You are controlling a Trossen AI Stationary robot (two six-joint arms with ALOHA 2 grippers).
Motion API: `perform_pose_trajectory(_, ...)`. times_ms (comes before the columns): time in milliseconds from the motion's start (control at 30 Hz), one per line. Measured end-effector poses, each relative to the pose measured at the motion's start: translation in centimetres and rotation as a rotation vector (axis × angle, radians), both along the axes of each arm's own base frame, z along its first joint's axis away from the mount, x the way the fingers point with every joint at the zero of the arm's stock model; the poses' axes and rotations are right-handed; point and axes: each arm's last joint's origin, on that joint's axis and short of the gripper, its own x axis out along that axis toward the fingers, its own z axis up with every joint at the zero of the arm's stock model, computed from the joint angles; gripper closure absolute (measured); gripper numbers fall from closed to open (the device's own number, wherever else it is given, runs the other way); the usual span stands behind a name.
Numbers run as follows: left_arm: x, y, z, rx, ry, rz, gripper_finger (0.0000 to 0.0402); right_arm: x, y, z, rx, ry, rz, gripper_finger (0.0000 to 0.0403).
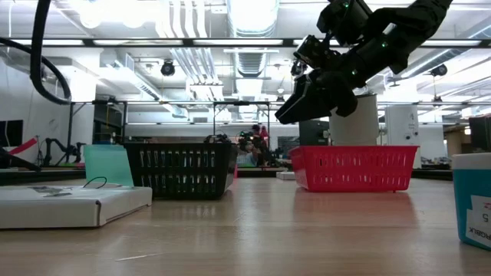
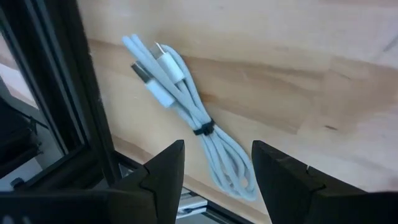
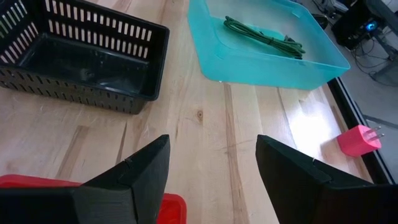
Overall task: Pick and place items into bin
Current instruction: Put the left white charger cable into the blue bin
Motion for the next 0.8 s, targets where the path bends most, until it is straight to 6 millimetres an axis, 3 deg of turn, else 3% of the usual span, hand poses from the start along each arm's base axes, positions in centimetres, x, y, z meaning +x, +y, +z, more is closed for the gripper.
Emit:
perform_pose_trajectory(433,-1.3,-2.0,-0.1,-0.049,-0.053,-0.09,0.023,0.0,0.0,0.0,0.0,0.001,0.0,0.0179)
perform_pose_trajectory(800,-1.0,-2.9,-1.0,-0.096,-0.109,-0.13,0.0231,0.0,0.0,0.0,0.003,0.001,-0.002,0.0179)
